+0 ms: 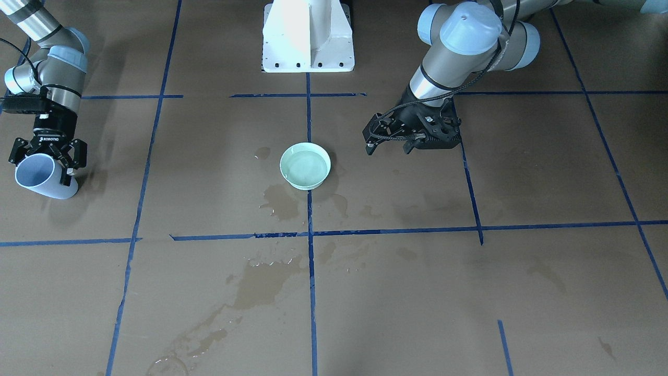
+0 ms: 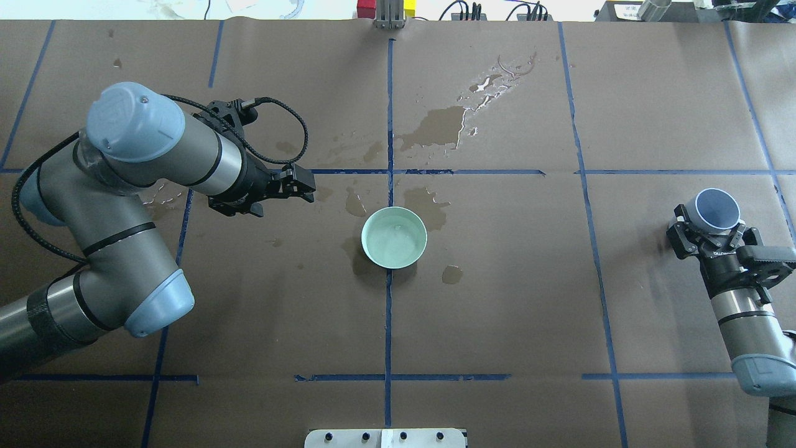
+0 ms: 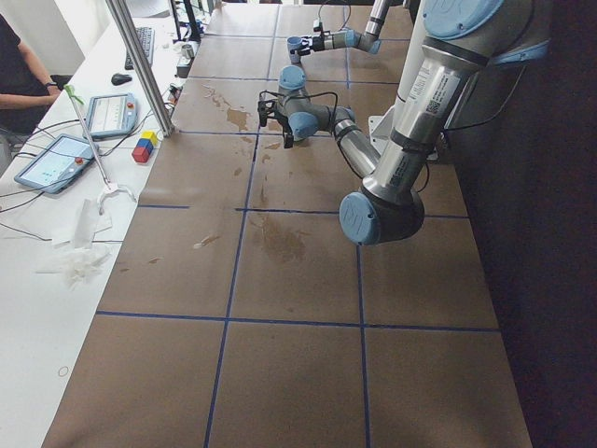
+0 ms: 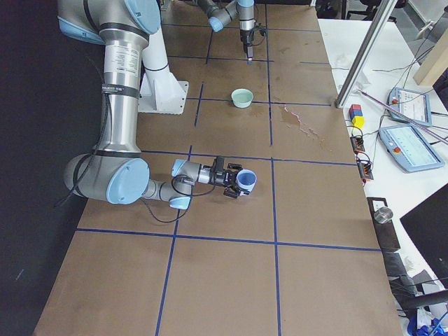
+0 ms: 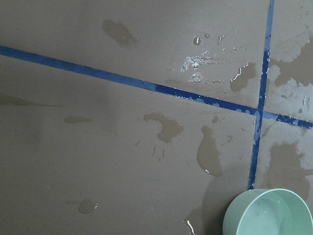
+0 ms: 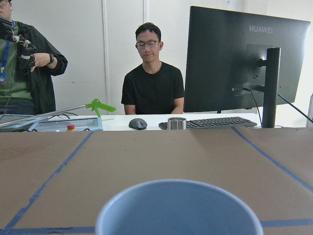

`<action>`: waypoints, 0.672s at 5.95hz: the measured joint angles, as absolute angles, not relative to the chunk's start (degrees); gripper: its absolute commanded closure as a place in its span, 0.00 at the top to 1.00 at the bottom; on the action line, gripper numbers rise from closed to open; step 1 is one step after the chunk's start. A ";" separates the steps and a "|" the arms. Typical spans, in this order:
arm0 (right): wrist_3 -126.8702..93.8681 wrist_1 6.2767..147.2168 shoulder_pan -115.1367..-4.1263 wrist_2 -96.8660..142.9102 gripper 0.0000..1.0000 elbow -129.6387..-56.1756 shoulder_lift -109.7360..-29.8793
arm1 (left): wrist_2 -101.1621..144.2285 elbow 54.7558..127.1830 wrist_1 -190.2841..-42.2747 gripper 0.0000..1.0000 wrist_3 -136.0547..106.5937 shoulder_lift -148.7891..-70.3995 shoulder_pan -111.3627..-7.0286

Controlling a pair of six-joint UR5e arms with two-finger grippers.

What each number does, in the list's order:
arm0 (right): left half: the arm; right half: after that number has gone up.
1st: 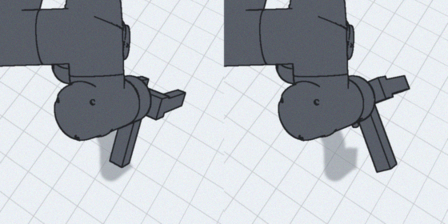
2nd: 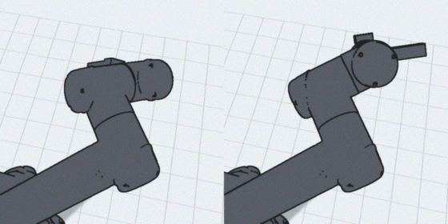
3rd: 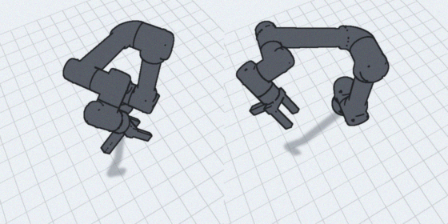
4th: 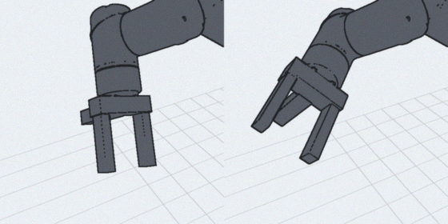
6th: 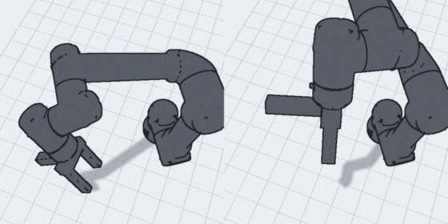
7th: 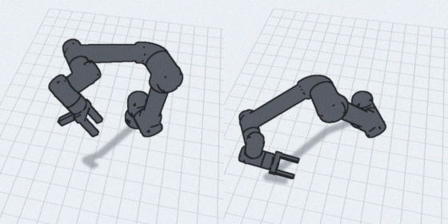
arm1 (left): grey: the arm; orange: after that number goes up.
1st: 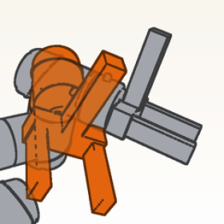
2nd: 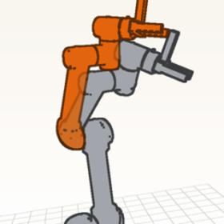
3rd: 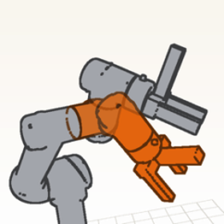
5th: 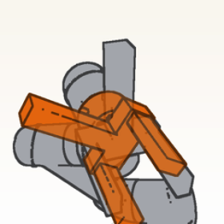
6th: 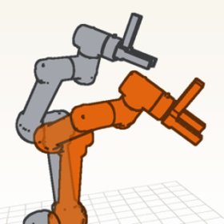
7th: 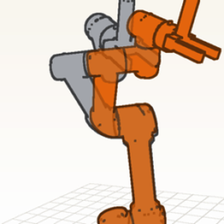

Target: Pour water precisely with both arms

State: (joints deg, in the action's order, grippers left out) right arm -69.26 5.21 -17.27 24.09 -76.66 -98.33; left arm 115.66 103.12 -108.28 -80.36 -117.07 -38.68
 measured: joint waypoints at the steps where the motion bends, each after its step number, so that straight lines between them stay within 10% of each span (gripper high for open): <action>1: -68.07 5.20 -17.30 23.85 1.00 -77.49 -98.69 | 115.69 103.11 -108.28 1.00 -80.37 -117.07 -38.63; 4: -65.21 4.94 -17.43 23.82 1.00 -82.56 -101.76 | 115.71 103.10 -108.24 1.00 -80.35 -117.07 -38.59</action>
